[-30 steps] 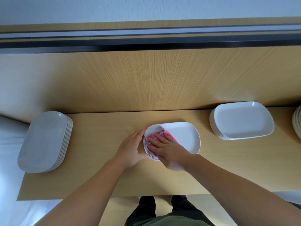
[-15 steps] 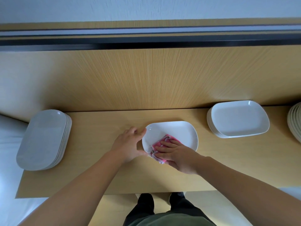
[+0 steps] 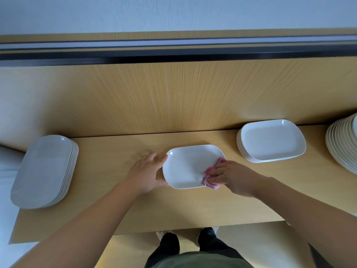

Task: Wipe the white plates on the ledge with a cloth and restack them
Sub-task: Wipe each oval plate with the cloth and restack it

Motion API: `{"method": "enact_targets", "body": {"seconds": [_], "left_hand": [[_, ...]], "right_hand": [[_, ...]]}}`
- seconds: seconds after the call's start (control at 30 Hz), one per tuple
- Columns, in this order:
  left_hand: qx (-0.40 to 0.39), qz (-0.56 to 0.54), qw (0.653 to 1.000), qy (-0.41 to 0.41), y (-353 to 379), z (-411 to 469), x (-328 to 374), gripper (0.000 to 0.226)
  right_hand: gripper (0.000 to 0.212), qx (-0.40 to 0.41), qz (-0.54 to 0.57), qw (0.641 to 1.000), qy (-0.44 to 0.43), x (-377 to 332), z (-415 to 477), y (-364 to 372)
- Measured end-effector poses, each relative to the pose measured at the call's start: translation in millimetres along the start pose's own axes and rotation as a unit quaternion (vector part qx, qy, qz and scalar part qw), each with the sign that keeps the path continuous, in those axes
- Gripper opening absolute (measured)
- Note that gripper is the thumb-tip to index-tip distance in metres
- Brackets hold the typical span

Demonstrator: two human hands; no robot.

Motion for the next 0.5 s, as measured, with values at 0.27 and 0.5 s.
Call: {"method": "enact_targets", "body": {"seconds": [0.27, 0.5], "left_hand": [[0.009, 0.032, 0.99, 0.138, 6, -6, 26, 0.062], [0.013, 0.093, 0.986, 0.139, 23, 1, 27, 0.064]], "right_hand": [[0.037, 0.014, -0.128, 0.99, 0.063, 25, 31, -12], [0.063, -0.001, -0.108, 0.981, 0.161, 27, 6, 13]]}}
Point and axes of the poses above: each hand's wrist, its own z-axis towards the middle knuckle, its own y-axis out of the palm, x = y × z, the point moved 1 cm from there along z, towards the middle knuckle, and after that the axes turned 11 degrees about z, right-handed, at the moved point
